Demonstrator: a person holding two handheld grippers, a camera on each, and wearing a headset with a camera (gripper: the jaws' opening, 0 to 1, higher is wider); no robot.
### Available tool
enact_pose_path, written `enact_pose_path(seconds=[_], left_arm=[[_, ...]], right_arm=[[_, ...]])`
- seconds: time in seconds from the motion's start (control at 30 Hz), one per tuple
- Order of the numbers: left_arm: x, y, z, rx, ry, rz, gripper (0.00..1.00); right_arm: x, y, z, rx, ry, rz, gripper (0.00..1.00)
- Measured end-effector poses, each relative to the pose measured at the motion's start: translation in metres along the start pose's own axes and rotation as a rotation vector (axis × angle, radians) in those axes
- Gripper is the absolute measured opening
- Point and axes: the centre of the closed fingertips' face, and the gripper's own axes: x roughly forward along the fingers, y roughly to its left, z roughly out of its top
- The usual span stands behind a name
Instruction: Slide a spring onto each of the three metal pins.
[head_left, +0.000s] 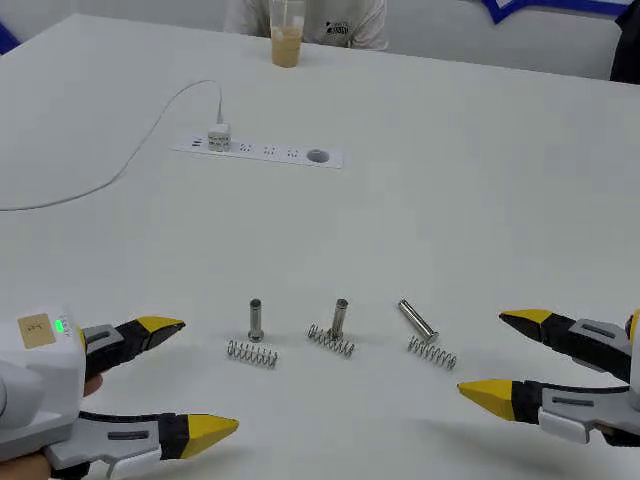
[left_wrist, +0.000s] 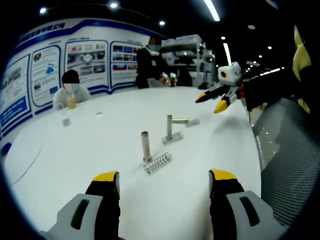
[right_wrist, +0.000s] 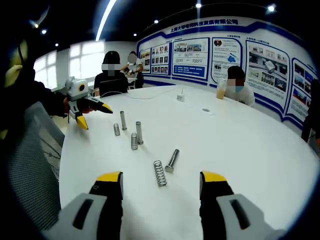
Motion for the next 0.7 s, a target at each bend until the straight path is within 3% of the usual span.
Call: enact_pose_path(seconds=[0.7], left_arm=[[0.0013,-0.002,0.0013,0.0,-0.002,-0.003,0.74]], right_arm=[[0.0069,-0.0084,0.0028,-0.005,0.044,0.009,0.57]])
